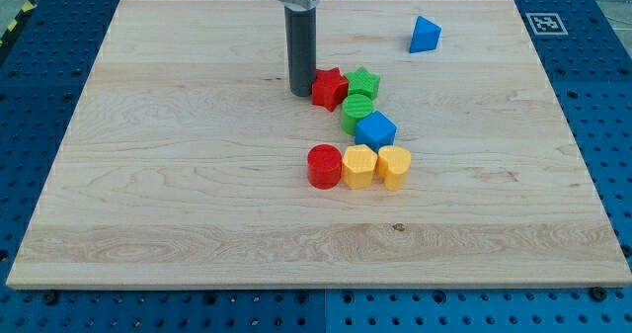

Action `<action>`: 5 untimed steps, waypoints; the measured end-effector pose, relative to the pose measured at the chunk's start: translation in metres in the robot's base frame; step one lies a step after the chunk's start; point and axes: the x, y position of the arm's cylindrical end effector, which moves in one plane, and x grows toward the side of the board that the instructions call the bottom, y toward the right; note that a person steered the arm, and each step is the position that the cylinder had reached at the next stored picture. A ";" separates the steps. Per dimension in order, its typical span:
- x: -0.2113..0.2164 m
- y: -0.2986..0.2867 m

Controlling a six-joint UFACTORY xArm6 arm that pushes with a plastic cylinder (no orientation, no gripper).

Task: Move the blue triangle to the right of the green star

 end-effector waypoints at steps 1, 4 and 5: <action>-0.003 0.003; -0.004 0.019; -0.023 0.020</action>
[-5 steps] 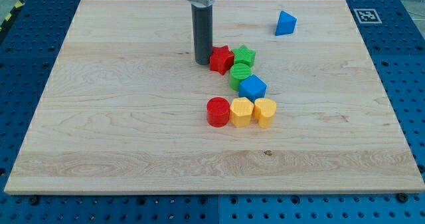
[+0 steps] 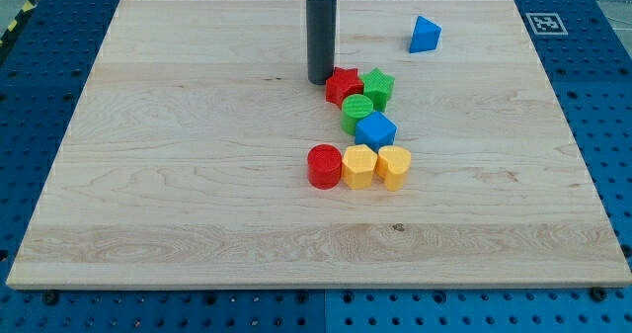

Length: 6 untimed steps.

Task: Move the blue triangle to the right of the green star

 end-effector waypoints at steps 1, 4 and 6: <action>-0.003 0.003; -0.027 0.025; -0.108 0.027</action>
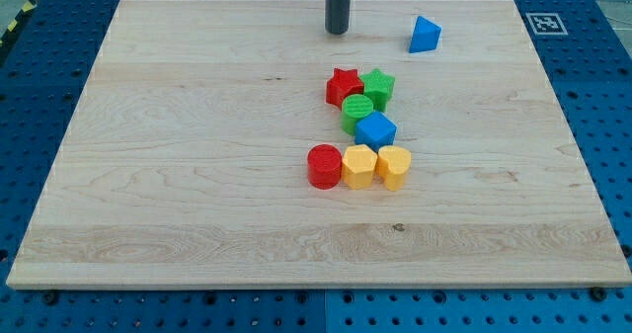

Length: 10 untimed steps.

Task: Move the blue triangle to the right of the green star

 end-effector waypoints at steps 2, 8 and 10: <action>-0.013 0.056; 0.027 0.097; 0.018 0.115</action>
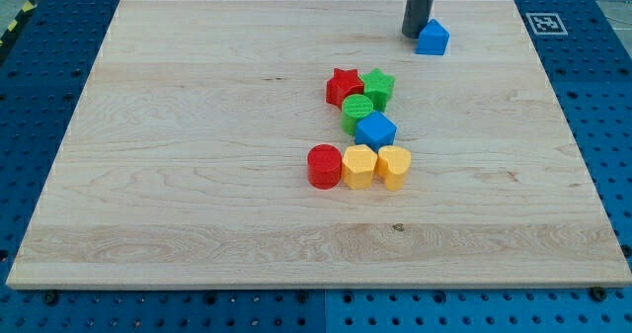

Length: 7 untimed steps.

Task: Move the blue triangle to the right of the green star

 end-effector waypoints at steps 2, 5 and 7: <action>0.021 0.021; 0.051 0.047; 0.088 0.044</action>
